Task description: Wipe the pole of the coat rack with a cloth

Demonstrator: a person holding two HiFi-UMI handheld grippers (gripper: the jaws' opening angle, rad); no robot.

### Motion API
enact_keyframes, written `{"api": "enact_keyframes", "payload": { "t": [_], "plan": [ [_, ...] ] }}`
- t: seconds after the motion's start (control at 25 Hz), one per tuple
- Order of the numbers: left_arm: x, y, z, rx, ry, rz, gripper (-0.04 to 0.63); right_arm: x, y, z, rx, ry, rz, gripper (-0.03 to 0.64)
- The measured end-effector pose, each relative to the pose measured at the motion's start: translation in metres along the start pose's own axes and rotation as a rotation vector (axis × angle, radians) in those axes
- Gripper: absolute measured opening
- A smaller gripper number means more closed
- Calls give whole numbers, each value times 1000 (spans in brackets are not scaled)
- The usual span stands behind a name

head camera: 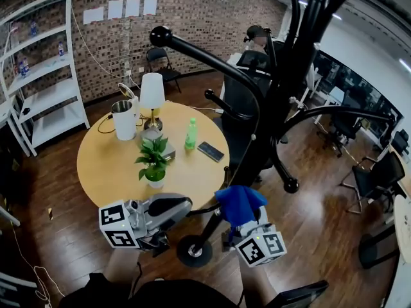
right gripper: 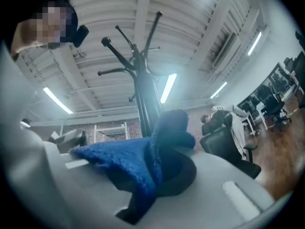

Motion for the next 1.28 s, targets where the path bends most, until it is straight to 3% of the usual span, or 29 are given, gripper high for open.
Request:
{"api": "enact_keyframes", "payload": {
  "t": [0.28,0.52,0.72,1.0,1.28],
  "plan": [
    [3,-1,7,-10,-24,-7,0,118,37,-42,103,-198,175,25],
    [5,-2,13,-6,-33,0,0,137,43,-46,117,-226,221,25],
    [5,0,14,-3,-25,1,0,96,31,-34,79,-171,198,23],
    [0,-2,10,-9,1,20,0,-1,2,0,0,-24,108,24],
    [-4,-3,7,-18,23,30,0,-104,-24,32,-104,222,154,25]
  ]
}}
Point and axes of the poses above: the fingertips, and each gripper's own axes: z backward along the fingers, y to its left, x out of its top, the point moved 5 cm from there along z, backward along the fingers, and after that the axes turned 6 degrees about x, right-handed, at the moved point
